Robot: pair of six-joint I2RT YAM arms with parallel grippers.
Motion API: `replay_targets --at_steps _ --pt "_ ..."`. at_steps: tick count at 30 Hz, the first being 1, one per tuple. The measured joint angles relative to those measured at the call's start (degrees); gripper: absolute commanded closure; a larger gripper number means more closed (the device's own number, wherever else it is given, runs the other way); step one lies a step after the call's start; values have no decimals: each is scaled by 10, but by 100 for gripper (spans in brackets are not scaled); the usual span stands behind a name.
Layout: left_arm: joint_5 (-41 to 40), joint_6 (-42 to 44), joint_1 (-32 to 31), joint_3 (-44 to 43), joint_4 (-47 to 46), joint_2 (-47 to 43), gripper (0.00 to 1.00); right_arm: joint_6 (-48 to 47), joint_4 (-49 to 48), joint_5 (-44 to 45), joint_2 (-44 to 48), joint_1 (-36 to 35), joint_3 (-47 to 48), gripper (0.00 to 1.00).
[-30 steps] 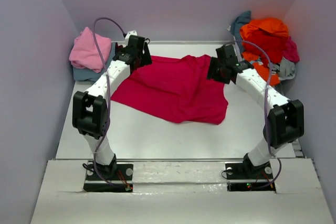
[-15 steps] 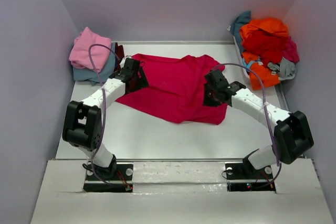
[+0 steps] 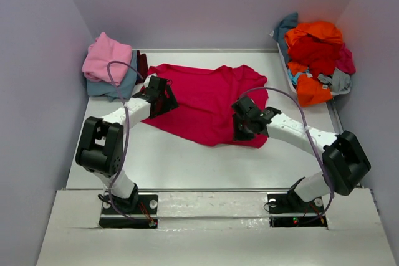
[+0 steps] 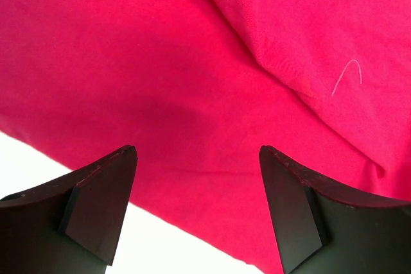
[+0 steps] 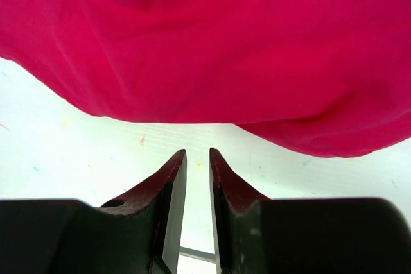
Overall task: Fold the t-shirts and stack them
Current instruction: Flatten out the tshirt
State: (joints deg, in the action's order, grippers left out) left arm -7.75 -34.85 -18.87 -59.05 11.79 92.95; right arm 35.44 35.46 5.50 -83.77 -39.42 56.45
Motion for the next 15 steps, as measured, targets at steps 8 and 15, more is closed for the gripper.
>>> replay_targets --at_steps 8,15 --pt "16 -7 6 0 -22 36 12 2 -6 -16 -20 -1 -11 68" --pt "21 -8 12 0 -30 38 12 -2 -16 -34 -49 -4 -17 67"
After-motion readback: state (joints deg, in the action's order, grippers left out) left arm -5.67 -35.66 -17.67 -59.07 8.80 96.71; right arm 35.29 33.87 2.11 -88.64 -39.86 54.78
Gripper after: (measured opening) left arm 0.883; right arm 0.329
